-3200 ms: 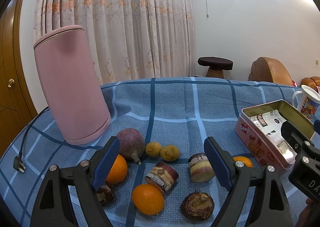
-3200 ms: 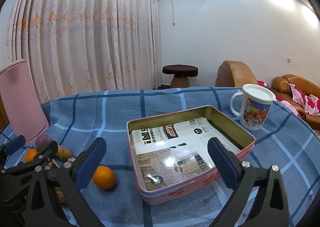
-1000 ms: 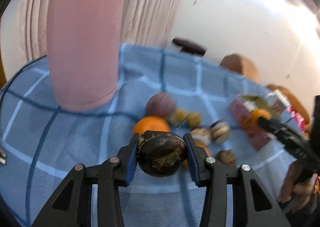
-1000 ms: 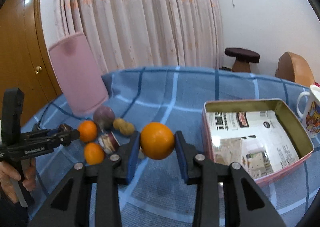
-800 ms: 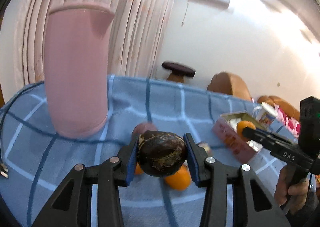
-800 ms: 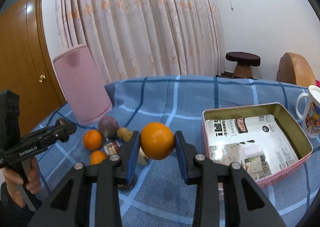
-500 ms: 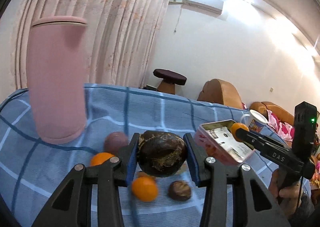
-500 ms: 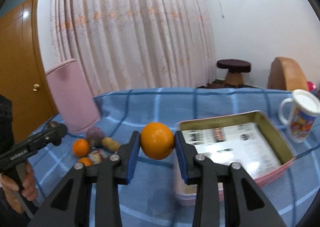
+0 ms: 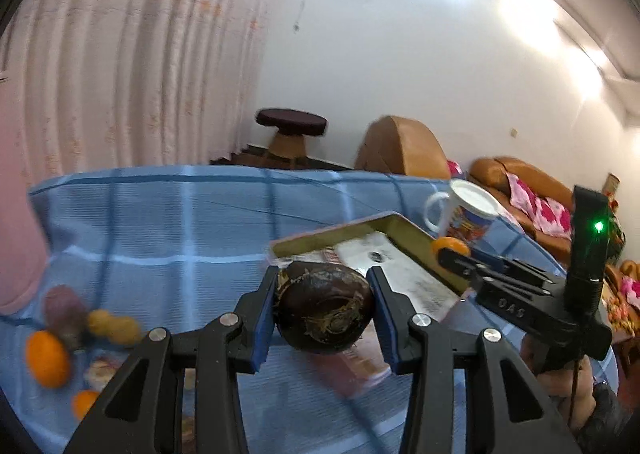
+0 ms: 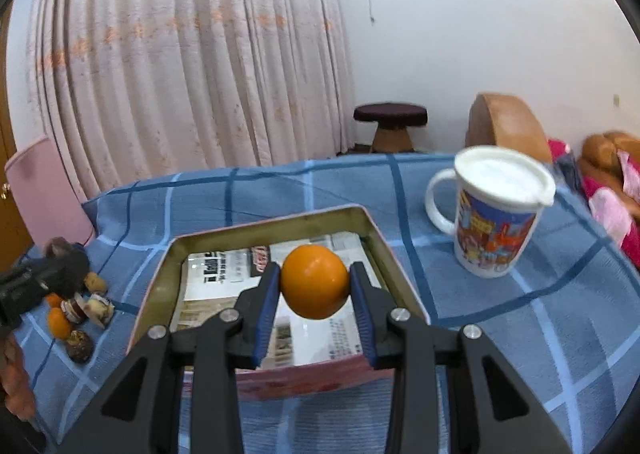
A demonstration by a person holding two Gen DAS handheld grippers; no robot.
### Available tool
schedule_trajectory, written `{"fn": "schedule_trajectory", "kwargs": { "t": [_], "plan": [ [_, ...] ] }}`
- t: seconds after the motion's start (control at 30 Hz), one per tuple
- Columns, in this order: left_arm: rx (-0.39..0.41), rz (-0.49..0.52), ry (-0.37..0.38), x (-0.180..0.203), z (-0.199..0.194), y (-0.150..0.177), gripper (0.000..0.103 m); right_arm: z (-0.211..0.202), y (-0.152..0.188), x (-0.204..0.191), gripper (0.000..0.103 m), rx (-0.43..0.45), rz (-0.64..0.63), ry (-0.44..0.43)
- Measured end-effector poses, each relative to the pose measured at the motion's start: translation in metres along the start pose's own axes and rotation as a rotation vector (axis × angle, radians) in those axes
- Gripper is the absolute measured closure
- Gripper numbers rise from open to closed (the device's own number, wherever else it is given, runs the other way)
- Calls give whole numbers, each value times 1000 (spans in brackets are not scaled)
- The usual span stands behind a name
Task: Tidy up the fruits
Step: 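Carry both fruits into the pink tin box and open both tools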
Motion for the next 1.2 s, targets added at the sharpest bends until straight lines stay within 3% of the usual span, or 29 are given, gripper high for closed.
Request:
{"fn": "schedule_trajectory", "kwargs": {
  "t": [0.2,0.33,0.63,0.67,0.73,0.8,0.87,0.93,1.0,1.2],
  "plan": [
    [-103,33,27,39,47,5,58,12,5,-1,65,-43,-25,21],
    [-148,43,22,45,59,11,58,19,7,-1,65,-68,-28,24],
    [-176,116,-63,56,70,17,58,21,8,7,62,-86,27,15],
    [-183,127,-69,58,71,17,57,20,8,8,60,-82,37,9],
    [-185,148,-82,62,72,18,55,19,7,9,42,-76,53,-1],
    [-181,163,-109,64,71,18,42,14,6,9,29,-51,61,-11],
    [-157,169,-135,64,66,17,35,9,4,7,28,-25,58,-19],
    [-111,180,-141,66,59,15,35,3,2,7,25,15,58,-14],
    [-66,188,-165,66,51,11,34,-2,1,9,15,48,66,-1],
    [23,151,-271,50,30,6,28,-19,-3,15,13,167,98,52]
  ]
}}
Point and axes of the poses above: each gripper's, at about its wrist camera, not at the fingertips, and z roughly the way its jaws point, x to its right, y to its underside, the point moved 2 cm from there along z, roughly the way its jaws point, and after that the axes turned 7 degrees about z, right-handed, at the moved point
